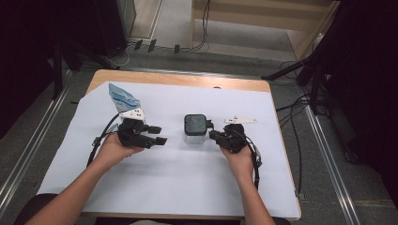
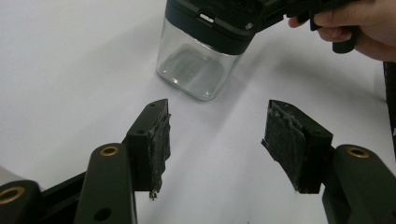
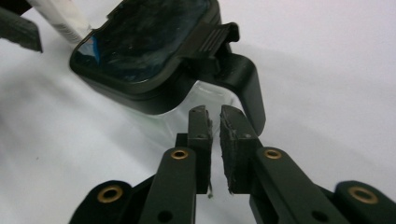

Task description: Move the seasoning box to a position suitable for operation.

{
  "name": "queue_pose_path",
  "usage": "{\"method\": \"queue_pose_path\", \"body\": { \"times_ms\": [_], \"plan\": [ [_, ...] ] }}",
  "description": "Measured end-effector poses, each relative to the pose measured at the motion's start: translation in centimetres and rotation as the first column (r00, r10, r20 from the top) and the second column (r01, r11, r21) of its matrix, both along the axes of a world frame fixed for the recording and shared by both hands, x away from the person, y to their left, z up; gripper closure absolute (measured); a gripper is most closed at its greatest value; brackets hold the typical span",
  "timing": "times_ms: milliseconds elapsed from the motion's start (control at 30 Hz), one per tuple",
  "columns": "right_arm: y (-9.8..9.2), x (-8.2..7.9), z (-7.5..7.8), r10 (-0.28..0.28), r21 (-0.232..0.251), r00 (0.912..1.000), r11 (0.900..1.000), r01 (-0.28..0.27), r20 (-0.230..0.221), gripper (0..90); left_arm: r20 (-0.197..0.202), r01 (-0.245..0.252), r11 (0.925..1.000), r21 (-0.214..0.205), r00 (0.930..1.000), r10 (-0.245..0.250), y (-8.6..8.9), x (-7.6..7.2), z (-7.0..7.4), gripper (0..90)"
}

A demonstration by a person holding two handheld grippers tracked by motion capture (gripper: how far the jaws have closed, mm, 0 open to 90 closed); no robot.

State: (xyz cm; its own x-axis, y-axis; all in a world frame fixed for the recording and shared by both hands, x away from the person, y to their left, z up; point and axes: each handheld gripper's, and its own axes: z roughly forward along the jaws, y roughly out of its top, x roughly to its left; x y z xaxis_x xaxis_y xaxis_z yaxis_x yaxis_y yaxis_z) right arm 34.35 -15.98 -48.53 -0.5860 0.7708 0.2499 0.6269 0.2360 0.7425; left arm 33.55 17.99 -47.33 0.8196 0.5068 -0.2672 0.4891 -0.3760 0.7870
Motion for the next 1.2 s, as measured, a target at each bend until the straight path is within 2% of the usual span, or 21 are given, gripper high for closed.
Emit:
{"method": "queue_pose_path", "body": {
  "times_ms": [100, 167, 200, 267, 300, 433, 567, 600, 667, 767, 800, 833, 933, 1000, 1100, 1200],
  "plan": [
    [-0.1, -0.7, 0.4, 0.035, -0.015, 0.9994, 0.9993, -0.035, 0.002, 77.2, -0.004, 0.032, 0.9992, -0.025, 0.9995, -0.032, -1.0, 0.1, 0.5, 39.4],
    [-0.1, -0.9, 0.5, 0.043, -0.014, 0.999, 0.999, -0.043, 0.004, 75.1, -0.016, 0.039, 0.999, -0.024, 0.9991, -0.04, -1.3, 0.1, 0.6, 36.8],
    [-0.3, -1.3, 0.7, 0.062, -0.005, 0.9979, 0.9981, -0.062, 0.017, 70.4, -0.022, 0.051, 0.9987, -0.011, 0.9985, -0.051, -1.5, 0.2, 0.6, 36.4],
    [-0.4, -1.4, 0.8, 0.061, -0.002, 0.9979, 0.9981, -0.061, 0.021, 67.9, -0.042, 0.076, 0.9971, -0.003, 0.9962, -0.076, -1.9, 0.4, 0.5, 36.4],
    [-0.4, -1.7, 0.8, 0.07, 0.006, 0.9965, 0.9975, -0.07, 0.046, 65.2, -0.05, 0.077, 0.9971, -0.003, 0.9958, -0.077, -2.1, 0.6, 0.4, 34.5],
    [-0.3, -1.6, 0.7, 0.086, -0.006, 0.9942, 0.9963, -0.086, 0.065, 59.6, -0.058, 0.085, 0.9964, -0.002, 0.9947, -0.085, -2.4, 1.5, 0.6, 28.7],
    [-0.1, -1.4, 0.5, 0.099, -0.001, 0.9937, 0.9951, -0.099, 0.052, 58.4, -0.077, 0.095, 0.9955, 0.006, 0.9926, -0.094, -2.7, 2.3, 0.9, 23.8],
    [0.0, -1.3, 0.4, 0.105, 0.003, 0.9933, 0.9944, -0.106, 0.046, 58.4, -0.077, 0.096, 0.9954, -0.007, 0.9924, -0.096, -2.7, 2.8, 1.2, 21.5],
    [-0.1, -1.2, 0.4, 0.103, 0.004, 0.9938, 0.9947, -0.103, 0.043, 58.4, -0.074, 0.089, 0.996, -0.007, 0.9933, -0.09, -2.7, 3.0, 1.3, 19.4],
    [-0.3, -1.0, 0.6, 0.098, 0.007, 0.9942, 0.9951, -0.099, 0.044, 58.4, -0.054, 0.083, 0.9965, -0.009, 0.9951, -0.083, -2.9, 3.5, 1.7, 23.7],
    [-0.5, -1.0, 0.7, 0.094, 0.018, 0.9946, 0.9954, -0.095, 0.044, 58.5, -0.049, 0.074, 0.9966, -0.038, 0.9959, -0.076, -2.7, 3.8, 1.6, 23.7],
    [-0.5, -1.0, 0.7, 0.094, 0.018, 0.9946, 0.9954, -0.095, 0.044, 58.5, -0.049, 0.074, 0.9966, -0.038, 0.9959, -0.076, -2.7, 3.8, 1.6, 23.7],
    [-0.6, -0.8, 0.6, 0.09, 0.026, 0.9952, 0.9955, -0.091, 0.039, 58.7, -0.032, 0.092, 0.9957, -0.013, 0.9953, -0.092, -2.7, 4.1, 1.5, 24.9],
    [-0.6, -0.7, 0.5, 0.084, 0.025, 0.9961, 0.9961, -0.085, 0.027, 58.7, -0.004, 0.107, 0.9942, 0.006, 0.9943, -0.107, -2.9, 4.2, 1.4, 30.0],
    [-0.6, -0.6, 0.4, 0.085, 0.025, 0.9961, 0.996, -0.085, 0.024, 58.9, -0.006, 0.119, 0.9926, 0.023, 0.9928, -0.119, -3.2, 4.6, 1.6, 29.1],
    [-0.7, -0.5, 0.4, 0.086, 0.024, 0.996, 0.9959, -0.087, 0.026, 59.0, -0.008, 0.127, 0.9914, -0.03, 0.9918, -0.128, -3.3, 5.0, 1.7, 28.2]
  ]
}}
